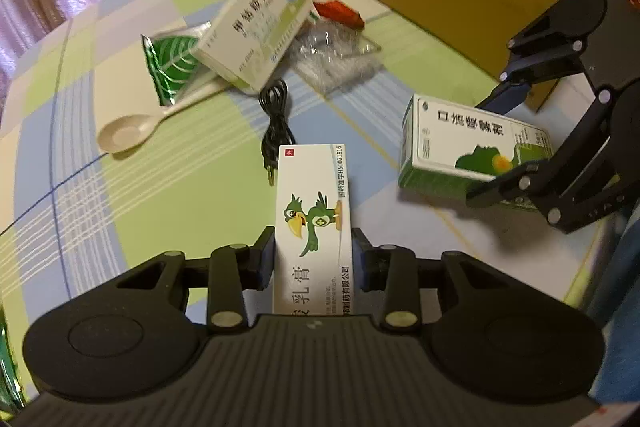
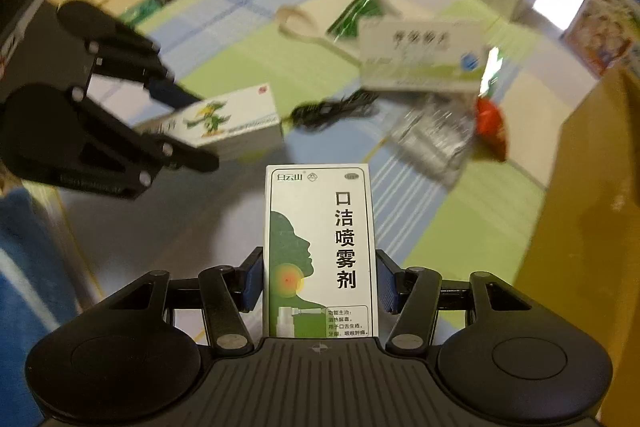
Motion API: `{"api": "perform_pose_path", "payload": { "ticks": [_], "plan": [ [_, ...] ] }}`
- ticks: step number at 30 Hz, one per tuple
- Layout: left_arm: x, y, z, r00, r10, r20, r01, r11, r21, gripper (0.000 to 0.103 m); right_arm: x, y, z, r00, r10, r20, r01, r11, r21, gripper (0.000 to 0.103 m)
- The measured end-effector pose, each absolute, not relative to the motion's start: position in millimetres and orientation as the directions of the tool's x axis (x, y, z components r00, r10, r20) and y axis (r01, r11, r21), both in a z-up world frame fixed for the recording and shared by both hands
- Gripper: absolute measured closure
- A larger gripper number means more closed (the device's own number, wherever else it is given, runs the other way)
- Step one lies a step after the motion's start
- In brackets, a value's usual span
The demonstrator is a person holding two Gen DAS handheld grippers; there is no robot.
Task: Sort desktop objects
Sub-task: 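Lift both boxes and carry them toward the cardboard box, then lower both boxes into the cardboard box and open both tools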
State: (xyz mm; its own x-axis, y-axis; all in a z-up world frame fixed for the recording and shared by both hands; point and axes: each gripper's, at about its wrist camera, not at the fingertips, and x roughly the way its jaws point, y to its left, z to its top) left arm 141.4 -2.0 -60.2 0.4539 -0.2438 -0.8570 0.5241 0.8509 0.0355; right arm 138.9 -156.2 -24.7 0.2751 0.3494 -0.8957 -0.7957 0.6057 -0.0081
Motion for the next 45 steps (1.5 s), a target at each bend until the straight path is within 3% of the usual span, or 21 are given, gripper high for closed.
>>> {"api": "perform_pose_path", "payload": {
  "ticks": [21,45],
  "plan": [
    [106.6,-102.6,49.8,0.550,-0.356,-0.755,0.540,0.841,-0.003,0.070,122.8,-275.5,97.8,0.516,0.343,-0.785,-0.618,0.783,-0.064,0.050],
    [147.1,-239.6,73.0,0.527,-0.476,-0.704,0.603,0.793,-0.085,0.070,168.6,-404.4,113.0,0.597,0.250,-0.763,-0.416,0.909,-0.028,0.050]
  ]
}}
